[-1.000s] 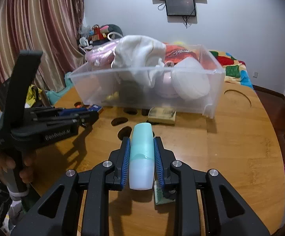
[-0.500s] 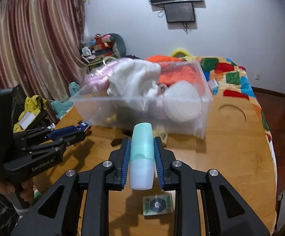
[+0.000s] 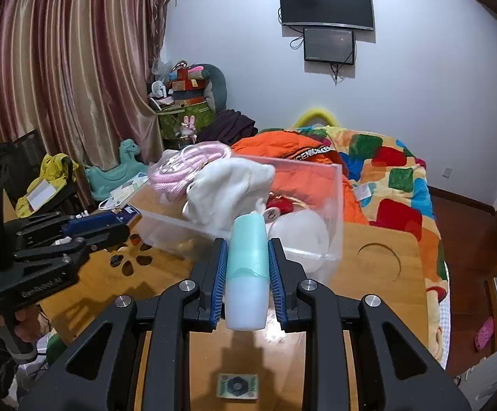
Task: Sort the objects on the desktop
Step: 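Drop the Max box into the clear box while the right tool drops the tube in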
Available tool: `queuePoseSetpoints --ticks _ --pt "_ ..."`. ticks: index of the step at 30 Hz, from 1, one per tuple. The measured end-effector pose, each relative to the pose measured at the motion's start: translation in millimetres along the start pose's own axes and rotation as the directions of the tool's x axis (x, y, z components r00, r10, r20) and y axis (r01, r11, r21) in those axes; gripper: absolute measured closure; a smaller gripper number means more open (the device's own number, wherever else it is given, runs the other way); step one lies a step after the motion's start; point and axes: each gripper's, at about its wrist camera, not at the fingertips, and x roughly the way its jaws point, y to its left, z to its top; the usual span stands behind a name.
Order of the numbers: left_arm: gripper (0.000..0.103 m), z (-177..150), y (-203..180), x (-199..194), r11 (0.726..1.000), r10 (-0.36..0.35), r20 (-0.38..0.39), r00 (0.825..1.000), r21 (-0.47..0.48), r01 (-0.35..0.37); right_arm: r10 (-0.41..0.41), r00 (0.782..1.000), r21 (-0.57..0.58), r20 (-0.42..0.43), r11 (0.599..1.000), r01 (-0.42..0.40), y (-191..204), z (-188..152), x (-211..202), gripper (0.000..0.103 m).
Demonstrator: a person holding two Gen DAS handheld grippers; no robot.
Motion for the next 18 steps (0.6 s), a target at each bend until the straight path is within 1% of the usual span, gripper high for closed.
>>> queuePoseSetpoints --ticks 5,11,18 --pt "0.077 13 8 0 1.0 0.011 0.024 1.0 -0.01 -0.011 -0.01 1.0 -0.013 0.01 1.0 0.01 -11 10 3 0.081" --pt "0.077 29 17 8 0.999 0.009 0.04 0.999 -0.045 -0.007 0.0 1.0 -0.014 0.011 1.0 0.0 -27 30 18 0.081" --pt "0.077 46 13 25 1.0 0.004 0.039 0.999 -0.028 -0.003 0.001 1.0 -0.017 0.024 1.0 0.0 -36 47 38 0.081"
